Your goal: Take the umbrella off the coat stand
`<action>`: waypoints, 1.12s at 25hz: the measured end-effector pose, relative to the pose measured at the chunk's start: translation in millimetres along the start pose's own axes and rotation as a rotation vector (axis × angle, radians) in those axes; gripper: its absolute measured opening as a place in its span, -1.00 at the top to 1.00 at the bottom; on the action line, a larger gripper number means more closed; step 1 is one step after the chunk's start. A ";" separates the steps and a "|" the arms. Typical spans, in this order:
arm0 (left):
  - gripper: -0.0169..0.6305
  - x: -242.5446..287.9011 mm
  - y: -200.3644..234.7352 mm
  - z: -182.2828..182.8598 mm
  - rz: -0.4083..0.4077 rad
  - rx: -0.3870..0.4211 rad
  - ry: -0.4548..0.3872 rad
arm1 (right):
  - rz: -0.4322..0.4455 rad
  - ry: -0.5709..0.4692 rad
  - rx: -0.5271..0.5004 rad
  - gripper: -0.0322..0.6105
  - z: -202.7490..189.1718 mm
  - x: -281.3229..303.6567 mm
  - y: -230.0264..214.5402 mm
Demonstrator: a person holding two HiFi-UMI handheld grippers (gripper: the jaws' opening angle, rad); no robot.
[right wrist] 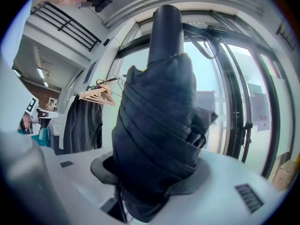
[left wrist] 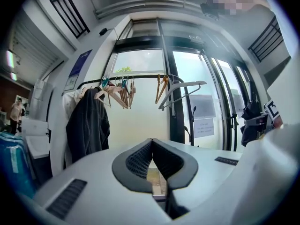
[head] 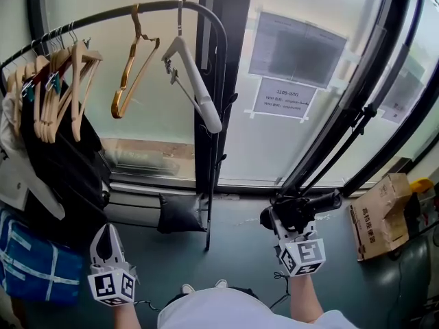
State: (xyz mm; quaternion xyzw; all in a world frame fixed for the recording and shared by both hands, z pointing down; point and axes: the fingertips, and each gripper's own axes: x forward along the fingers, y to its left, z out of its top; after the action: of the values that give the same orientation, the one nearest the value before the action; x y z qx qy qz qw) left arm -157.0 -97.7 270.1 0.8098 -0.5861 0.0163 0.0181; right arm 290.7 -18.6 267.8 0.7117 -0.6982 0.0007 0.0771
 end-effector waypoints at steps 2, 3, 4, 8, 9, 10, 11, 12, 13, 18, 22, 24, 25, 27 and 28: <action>0.88 -5.3 2.0 -2.1 0.010 0.000 0.008 | -0.033 0.009 0.037 0.13 -5.8 -10.1 -4.3; 0.88 -7.5 2.9 -3.0 0.013 0.001 0.011 | -0.049 0.014 0.046 0.13 -8.4 -14.9 -6.5; 0.88 -9.6 3.8 -3.8 0.017 0.003 0.015 | -0.063 0.019 0.049 0.13 -10.3 -19.0 -8.7; 0.88 -14.1 2.7 -7.4 0.019 0.011 0.030 | -0.084 0.031 0.040 0.13 -12.3 -28.7 -12.9; 0.88 -13.8 1.1 -8.1 0.013 0.011 0.033 | -0.087 0.030 0.041 0.13 -11.8 -30.2 -13.2; 0.88 -12.8 -0.6 -8.5 0.006 0.011 0.035 | -0.090 0.028 0.045 0.13 -11.2 -31.2 -13.5; 0.88 -11.5 -2.2 -8.4 -0.001 0.011 0.036 | -0.092 0.025 0.051 0.13 -10.3 -31.6 -13.6; 0.88 -10.2 -3.5 -7.9 -0.007 0.012 0.036 | -0.094 0.021 0.058 0.13 -9.5 -31.3 -13.4; 0.88 -9.2 -4.6 -7.5 -0.012 0.014 0.035 | -0.094 0.019 0.063 0.13 -8.8 -30.7 -12.8; 0.88 -9.4 -10.7 -10.5 -0.034 0.007 0.046 | -0.088 0.012 0.073 0.13 -6.4 -28.4 -6.3; 0.88 -12.2 -6.7 -14.2 -0.031 0.003 0.059 | -0.079 0.010 0.076 0.13 -6.2 -26.3 -0.5; 0.88 -13.7 -2.9 -15.0 -0.025 0.003 0.063 | -0.070 0.007 0.089 0.13 -5.6 -24.7 2.3; 0.88 -14.1 -1.1 -15.2 -0.023 0.002 0.064 | -0.066 0.006 0.094 0.13 -5.1 -23.8 3.6; 0.88 -14.8 1.8 -15.6 -0.020 0.001 0.065 | -0.059 0.006 0.093 0.14 -3.5 -22.0 6.7; 0.88 -15.2 2.9 -15.9 -0.020 0.000 0.064 | -0.055 0.005 0.091 0.14 -2.3 -21.3 8.7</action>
State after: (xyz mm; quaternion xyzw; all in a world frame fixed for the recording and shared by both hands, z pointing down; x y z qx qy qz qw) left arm -164.6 -83.4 285.3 0.8146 -0.5773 0.0421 0.0372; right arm 281.8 2.7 268.7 0.7335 -0.6773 0.0323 0.0465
